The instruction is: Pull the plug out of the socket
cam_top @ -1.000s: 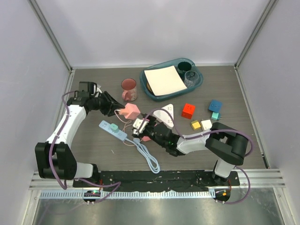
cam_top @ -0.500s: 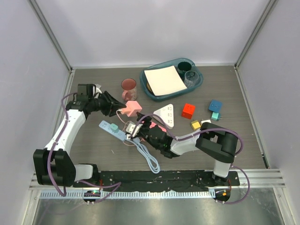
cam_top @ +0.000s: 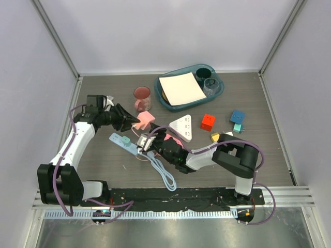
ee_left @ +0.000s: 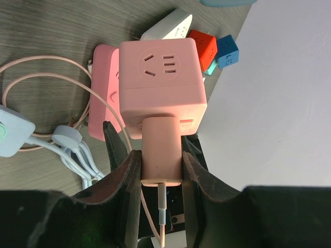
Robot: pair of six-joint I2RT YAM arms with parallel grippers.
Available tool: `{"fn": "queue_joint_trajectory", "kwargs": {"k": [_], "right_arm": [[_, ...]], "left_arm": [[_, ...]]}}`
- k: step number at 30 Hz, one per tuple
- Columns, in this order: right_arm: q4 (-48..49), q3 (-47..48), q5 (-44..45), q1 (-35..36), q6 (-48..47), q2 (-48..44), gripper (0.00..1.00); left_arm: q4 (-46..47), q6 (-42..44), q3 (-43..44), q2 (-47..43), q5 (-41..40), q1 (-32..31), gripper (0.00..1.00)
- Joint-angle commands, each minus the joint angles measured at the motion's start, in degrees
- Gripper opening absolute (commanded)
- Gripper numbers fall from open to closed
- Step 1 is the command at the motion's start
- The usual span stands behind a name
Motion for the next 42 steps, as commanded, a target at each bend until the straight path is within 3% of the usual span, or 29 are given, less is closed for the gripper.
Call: {"fn": "queue_joint_trajectory", "kwargs": {"k": [1,8,15,33,42], "right_arm": [[4.22,-4.67,-3.42,-0.19,3.61,-7.75,0.72],[3.43,-11.28,-7.65,-2.82,8.2,-15.33,0.73],[4.84,-10.5,-7.3,-3.62,5.73,-12.62,0.73],[7.56,-3.82,-5.54,-3.44,-1.56,-6.64,0.73],[14.59,-6.01,-4.13,-3.35,-3.85,-5.67,0.75]], "left_arm": [[-1.81,2.96,3.36,-0.11,6.22,-0.82,0.0],[-4.18,6.48,6.79,2.17,6.84,-0.82,0.0],[-3.75,5.61,6.27,1.83,10.88,-1.17,0.0],[1.44,-0.11,1.87,-0.02,12.37,-4.78,0.0],[1.88,-0.02,1.95,0.95,13.08,-4.78,0.0]]}}
